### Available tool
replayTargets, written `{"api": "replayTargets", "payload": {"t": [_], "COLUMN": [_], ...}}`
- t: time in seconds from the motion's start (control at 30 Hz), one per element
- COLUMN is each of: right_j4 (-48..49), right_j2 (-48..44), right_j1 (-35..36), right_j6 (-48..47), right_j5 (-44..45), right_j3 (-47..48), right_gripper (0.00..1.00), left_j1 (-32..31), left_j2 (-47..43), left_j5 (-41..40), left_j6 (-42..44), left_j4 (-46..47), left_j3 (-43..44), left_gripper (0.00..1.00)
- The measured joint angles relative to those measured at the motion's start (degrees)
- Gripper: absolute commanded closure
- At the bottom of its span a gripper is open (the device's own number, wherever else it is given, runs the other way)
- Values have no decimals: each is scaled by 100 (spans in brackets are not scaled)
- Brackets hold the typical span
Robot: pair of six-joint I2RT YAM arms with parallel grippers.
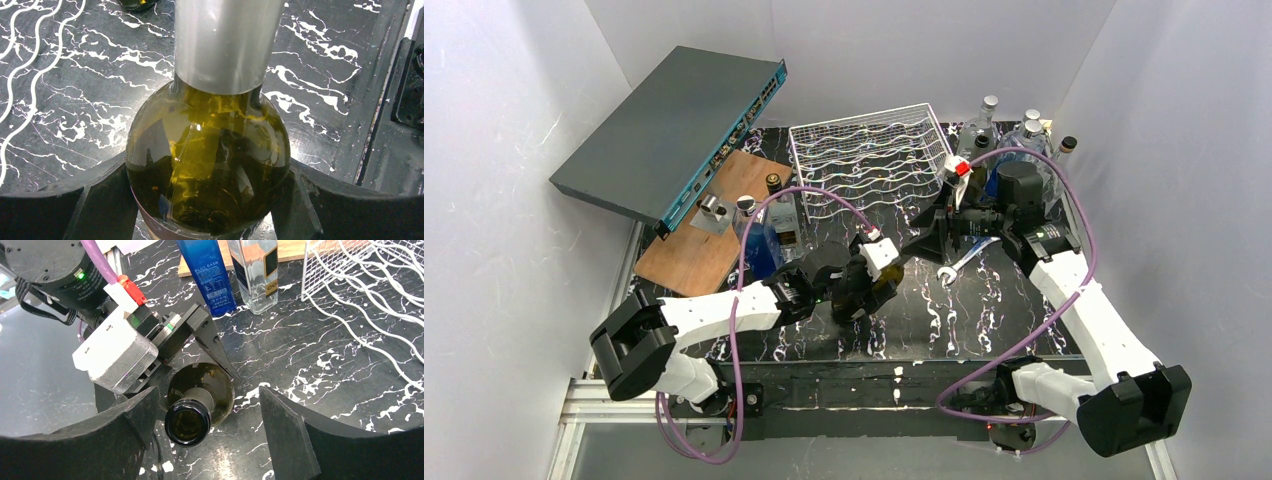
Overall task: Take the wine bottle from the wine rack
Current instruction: Place the wine bottle at the center of the board.
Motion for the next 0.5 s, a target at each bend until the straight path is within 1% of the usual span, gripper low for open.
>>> {"api": "replayTargets", "payload": {"t": [0.37,0.43,0.5], "right_j4": [400,442,461], "right_j2": [2,2,2], "right_j1": [83,107,114], "right_j6": [431,457,476], "right_j5": [177,175,170], "right_j3": [-90,-90,-90], "right_gripper": [41,46,56], "left_j1": [0,0,0], "left_j2": [114,168,232], "left_j5": [-20,-17,-17], "left_j6": [-472,-531,-586], "left_j4": [72,98,133], "left_j3": [269,315,348], "left_gripper": [100,100,100]}}
